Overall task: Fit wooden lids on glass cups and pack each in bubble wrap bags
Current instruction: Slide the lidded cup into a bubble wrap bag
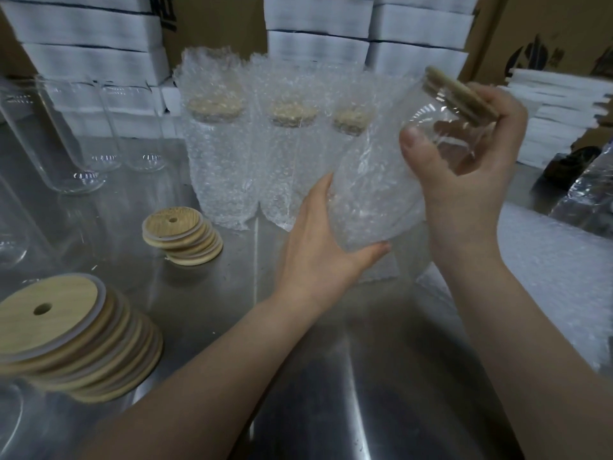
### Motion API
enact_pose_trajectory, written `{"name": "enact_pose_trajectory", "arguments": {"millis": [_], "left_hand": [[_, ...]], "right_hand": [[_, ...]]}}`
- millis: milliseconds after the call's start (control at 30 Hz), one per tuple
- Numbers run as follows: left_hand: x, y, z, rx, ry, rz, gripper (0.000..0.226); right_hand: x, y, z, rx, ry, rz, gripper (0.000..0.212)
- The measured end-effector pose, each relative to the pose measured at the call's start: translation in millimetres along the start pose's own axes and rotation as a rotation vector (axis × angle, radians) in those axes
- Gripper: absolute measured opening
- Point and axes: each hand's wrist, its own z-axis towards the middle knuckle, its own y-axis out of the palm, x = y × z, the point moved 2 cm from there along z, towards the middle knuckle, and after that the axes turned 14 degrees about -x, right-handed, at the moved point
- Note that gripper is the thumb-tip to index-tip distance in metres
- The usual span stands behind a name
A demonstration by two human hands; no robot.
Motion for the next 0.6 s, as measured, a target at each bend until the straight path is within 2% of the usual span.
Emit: {"name": "enact_pose_trajectory", "arguments": {"millis": [167, 300, 400, 600], "left_hand": [[1, -5, 0, 0.078, -0.031, -0.029, 0.094], [8, -9, -2, 0.13, -0.035, -0.068, 0.102], [11, -9, -3, 0.133, -0.043, -0.101, 0.098], [17, -14, -2, 0.183, -0.025, -0.195, 0.076]], "right_hand": [[-5, 13, -7, -0.069, -0.049, -0.11, 0.055], [-5, 18, -9, -0.122, -0.045, -0.153, 0.053], [-4, 19, -10, -0.158, -0.011, -0.196, 0.049], [-4, 23, -12, -0.257, 0.068, -0.224, 0.045]]}}
